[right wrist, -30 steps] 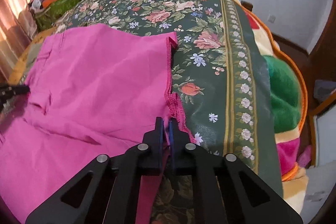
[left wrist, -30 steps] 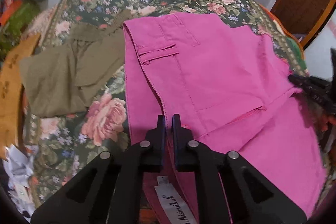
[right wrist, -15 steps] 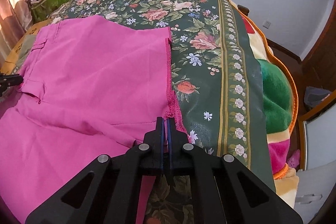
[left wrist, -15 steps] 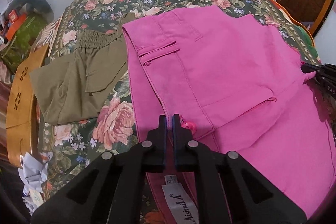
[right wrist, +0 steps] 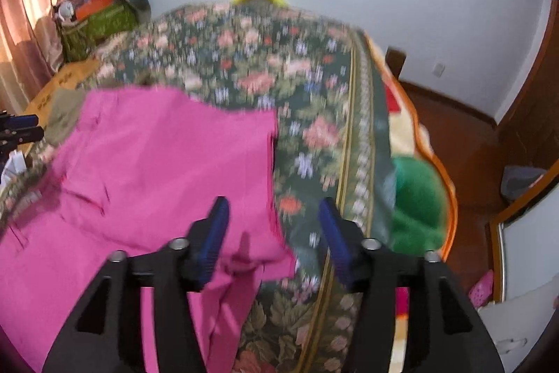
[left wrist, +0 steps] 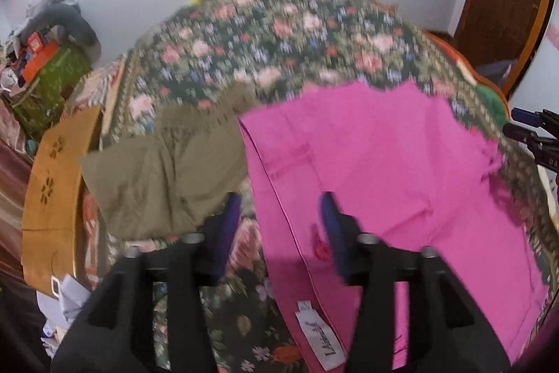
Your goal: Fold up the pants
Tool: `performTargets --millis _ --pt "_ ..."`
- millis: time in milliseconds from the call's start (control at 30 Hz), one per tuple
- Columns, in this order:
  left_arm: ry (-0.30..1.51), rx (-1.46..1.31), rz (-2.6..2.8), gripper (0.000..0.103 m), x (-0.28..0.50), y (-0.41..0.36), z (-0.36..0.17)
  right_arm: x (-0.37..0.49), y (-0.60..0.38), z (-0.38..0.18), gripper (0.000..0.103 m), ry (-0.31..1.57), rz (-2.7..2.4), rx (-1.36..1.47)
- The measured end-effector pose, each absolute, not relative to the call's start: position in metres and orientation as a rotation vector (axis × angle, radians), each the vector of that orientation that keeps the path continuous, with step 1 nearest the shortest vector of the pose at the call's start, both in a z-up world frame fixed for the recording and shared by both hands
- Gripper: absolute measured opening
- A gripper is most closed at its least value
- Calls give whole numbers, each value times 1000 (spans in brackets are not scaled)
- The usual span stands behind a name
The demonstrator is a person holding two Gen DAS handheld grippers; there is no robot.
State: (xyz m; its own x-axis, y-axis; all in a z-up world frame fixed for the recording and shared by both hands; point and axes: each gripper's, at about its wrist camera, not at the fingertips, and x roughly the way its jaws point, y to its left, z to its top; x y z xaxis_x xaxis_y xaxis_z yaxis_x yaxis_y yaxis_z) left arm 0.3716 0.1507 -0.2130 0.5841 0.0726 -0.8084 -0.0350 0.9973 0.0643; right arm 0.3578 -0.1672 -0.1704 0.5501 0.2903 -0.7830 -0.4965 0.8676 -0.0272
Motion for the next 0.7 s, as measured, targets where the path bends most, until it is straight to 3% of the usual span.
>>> performTargets --millis 167,233,700 --pt "905 49 87 73 384 161 -200 371 -159 -151 73 820 488 -207" --pt "903 41 111 84 391 167 -201 381 -152 -151 75 818 494 -202" --pt "978 -66 92 86 453 194 -256 462 -111 -220 75 1002 499 -208"
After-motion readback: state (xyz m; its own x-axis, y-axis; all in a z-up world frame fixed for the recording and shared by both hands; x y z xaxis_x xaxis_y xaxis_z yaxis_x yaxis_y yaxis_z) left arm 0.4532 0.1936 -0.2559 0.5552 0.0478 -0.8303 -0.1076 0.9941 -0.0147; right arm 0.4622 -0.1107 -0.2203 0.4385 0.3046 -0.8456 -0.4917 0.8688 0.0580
